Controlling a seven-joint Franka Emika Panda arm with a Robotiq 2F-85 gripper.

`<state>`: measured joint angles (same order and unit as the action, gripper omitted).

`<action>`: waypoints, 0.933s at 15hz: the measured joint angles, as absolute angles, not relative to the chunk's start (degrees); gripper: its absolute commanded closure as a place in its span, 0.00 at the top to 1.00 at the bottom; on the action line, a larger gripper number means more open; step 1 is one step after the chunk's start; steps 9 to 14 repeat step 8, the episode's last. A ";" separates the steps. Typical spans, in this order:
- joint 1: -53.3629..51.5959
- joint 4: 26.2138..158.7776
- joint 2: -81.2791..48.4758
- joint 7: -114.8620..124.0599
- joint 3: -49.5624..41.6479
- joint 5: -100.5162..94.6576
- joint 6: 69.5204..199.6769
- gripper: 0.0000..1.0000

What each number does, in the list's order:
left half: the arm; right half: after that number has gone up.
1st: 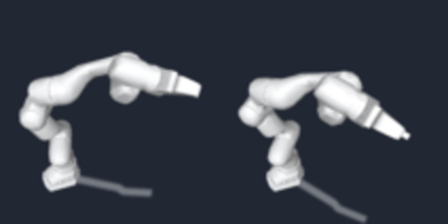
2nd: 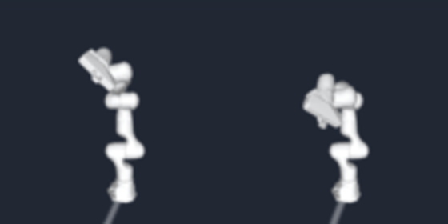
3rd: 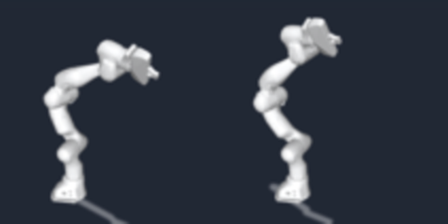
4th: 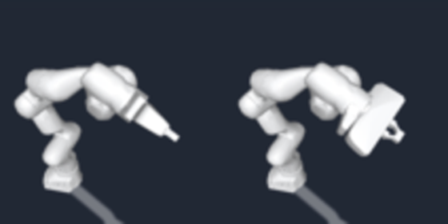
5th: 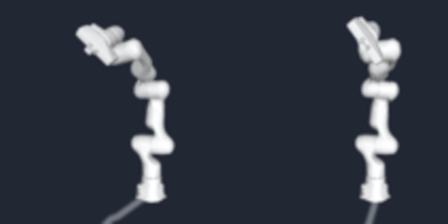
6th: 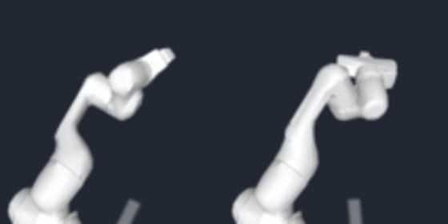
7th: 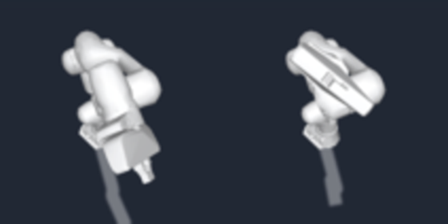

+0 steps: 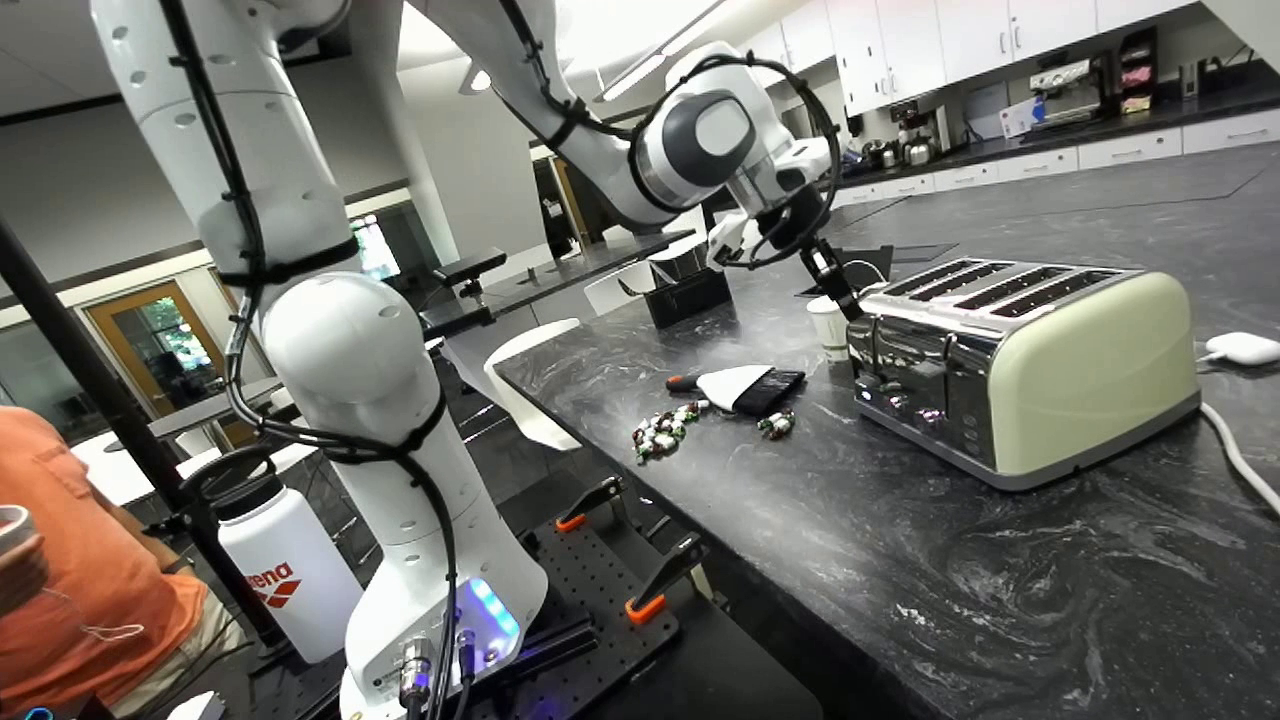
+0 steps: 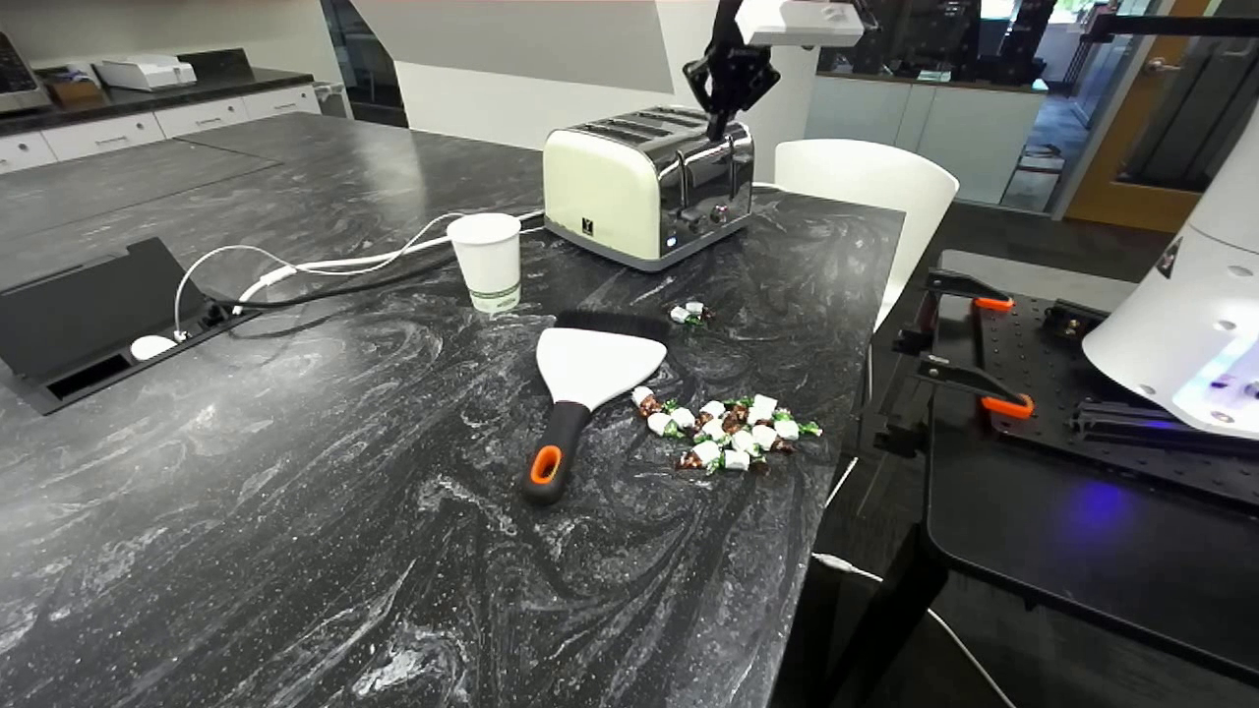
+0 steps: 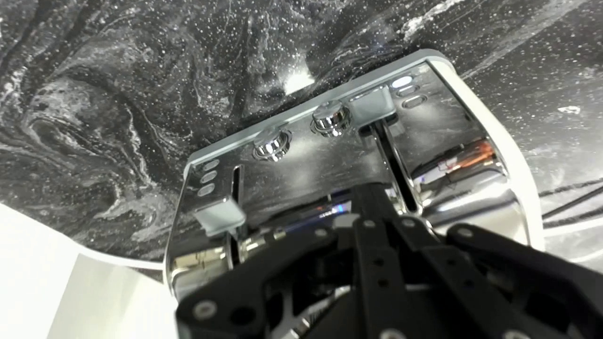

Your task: Press down on the left press handle of the toaster

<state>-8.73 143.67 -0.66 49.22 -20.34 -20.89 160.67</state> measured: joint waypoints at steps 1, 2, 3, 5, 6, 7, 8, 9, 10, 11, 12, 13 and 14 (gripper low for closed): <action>-6.96 145.05 2.96 49.31 -18.51 -22.07 159.84 0.00; -5.05 146.17 6.21 49.31 -16.29 -22.37 158.52 0.00; -3.11 147.26 9.55 49.03 -13.85 -22.23 156.92 0.00; -0.03 149.24 16.30 47.99 -9.13 -20.34 152.49 0.00; 0.95 150.22 19.75 46.78 -7.16 -18.43 150.03 0.00; 1.65 151.07 23.07 45.56 -5.53 -16.47 147.69 0.00; 2.17 151.85 26.21 44.35 -4.16 -14.63 145.61 0.00; 2.17 151.85 26.21 44.35 -4.16 -14.63 145.61 0.00; 2.17 151.85 26.21 44.35 -4.16 -14.63 145.61 0.00; 2.17 151.85 26.21 44.35 -4.16 -14.63 145.61 0.00; 2.17 151.85 26.21 44.35 -4.16 -14.63 145.61 0.00; 2.17 151.85 26.21 44.35 -4.16 -14.63 145.61 0.00; 2.17 151.85 26.21 44.35 -4.16 -14.63 145.61 0.00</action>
